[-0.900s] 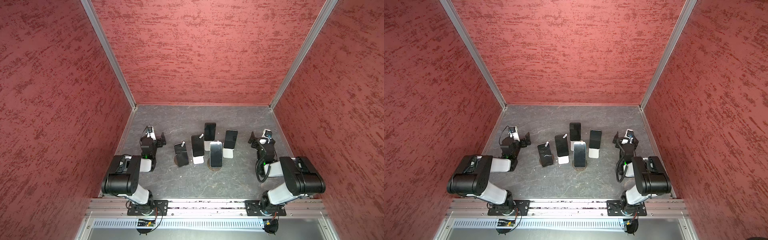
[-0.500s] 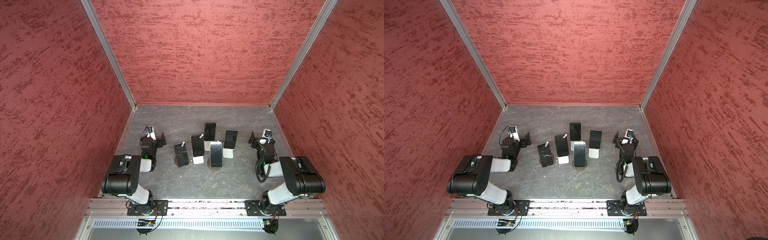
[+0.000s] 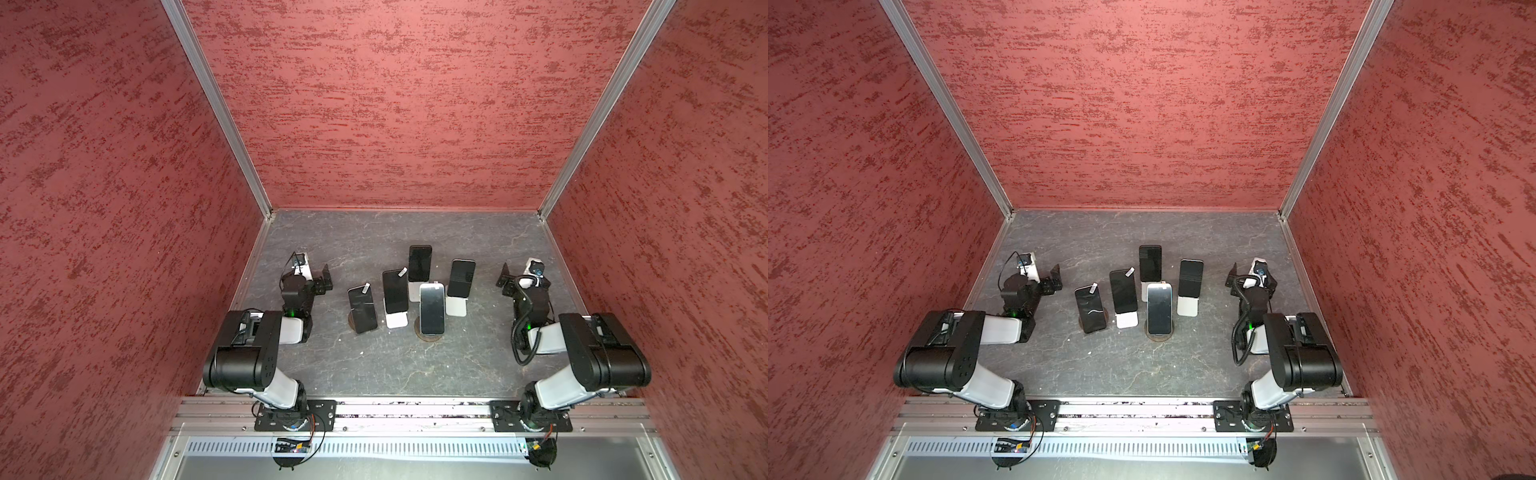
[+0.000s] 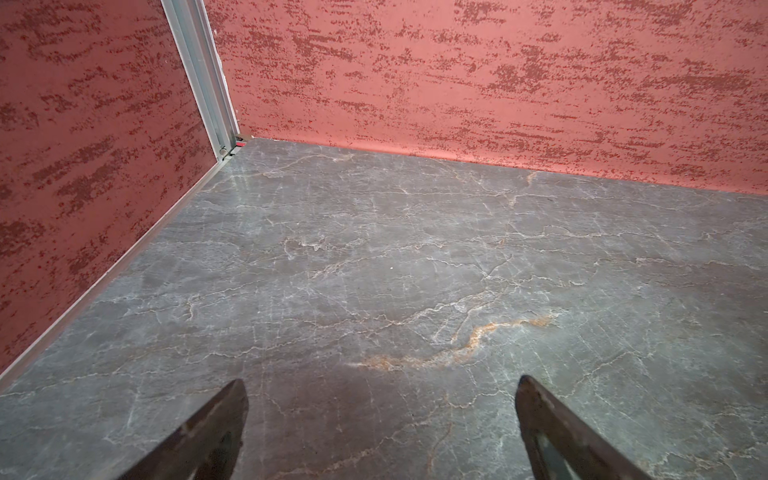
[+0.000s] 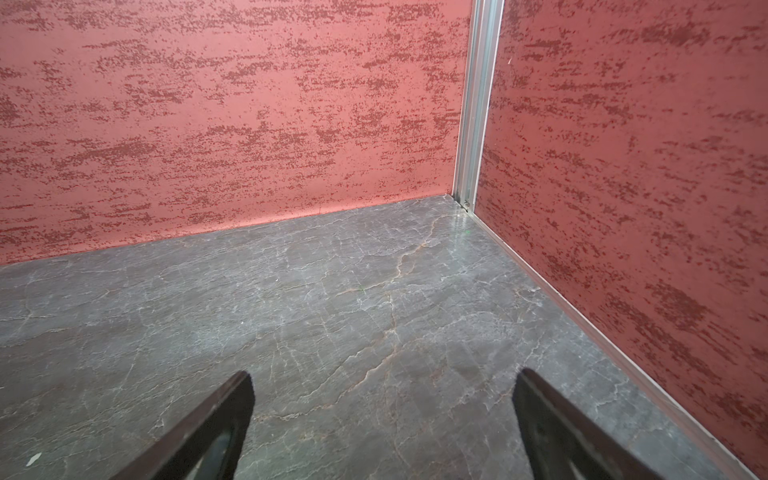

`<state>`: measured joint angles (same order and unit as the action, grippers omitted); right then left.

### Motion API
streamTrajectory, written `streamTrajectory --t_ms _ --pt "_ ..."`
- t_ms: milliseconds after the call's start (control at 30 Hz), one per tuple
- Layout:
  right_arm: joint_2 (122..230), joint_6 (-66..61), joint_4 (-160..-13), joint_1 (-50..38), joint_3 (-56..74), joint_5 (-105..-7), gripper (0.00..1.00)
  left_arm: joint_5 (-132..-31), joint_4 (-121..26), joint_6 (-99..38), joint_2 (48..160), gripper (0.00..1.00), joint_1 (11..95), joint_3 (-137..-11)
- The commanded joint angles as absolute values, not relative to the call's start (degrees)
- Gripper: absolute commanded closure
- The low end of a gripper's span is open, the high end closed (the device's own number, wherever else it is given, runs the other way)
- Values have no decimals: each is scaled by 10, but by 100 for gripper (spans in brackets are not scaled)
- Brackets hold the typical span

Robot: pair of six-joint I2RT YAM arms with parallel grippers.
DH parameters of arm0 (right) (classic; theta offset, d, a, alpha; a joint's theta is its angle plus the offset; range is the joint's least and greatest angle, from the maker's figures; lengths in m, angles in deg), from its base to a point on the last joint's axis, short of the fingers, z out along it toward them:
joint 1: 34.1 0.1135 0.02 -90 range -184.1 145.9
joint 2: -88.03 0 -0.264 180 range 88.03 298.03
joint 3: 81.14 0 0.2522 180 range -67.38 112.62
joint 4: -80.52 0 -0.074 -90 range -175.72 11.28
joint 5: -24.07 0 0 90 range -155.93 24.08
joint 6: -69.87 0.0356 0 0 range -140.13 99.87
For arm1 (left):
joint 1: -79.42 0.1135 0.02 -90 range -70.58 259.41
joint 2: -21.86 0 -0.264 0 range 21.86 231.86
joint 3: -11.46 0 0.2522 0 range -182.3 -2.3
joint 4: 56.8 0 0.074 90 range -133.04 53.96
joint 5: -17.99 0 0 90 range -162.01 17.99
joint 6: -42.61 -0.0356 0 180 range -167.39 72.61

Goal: Remove the phone from the phone stand
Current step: 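Reach right gripper to black phone on white stand while left gripper approaches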

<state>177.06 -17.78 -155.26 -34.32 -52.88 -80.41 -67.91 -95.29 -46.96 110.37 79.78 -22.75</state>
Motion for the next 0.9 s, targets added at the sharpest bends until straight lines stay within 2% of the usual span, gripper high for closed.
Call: streamTrajectory --t_ms 0,267,367,533,700,867 --pt "1771 -175 -1550 -346 -523 -807 1 -685 -952 -469 1099 0 802 -236" --pt "1761 -188 -1582 -344 -544 -784 1 -662 -948 -462 1079 0 799 -230" --pt "1719 -190 -1540 -341 -544 -793 1 -639 -901 -456 1043 1 799 -236" --pt "1622 -167 -1343 -336 -489 -814 1 -592 -798 -450 998 1 795 -267" --pt "1550 -113 -1131 -313 -416 -867 1 -566 -610 -449 945 0 779 -342" --pt "1495 -45 -969 -299 -364 -881 1 -538 -484 -395 898 0 765 -386"
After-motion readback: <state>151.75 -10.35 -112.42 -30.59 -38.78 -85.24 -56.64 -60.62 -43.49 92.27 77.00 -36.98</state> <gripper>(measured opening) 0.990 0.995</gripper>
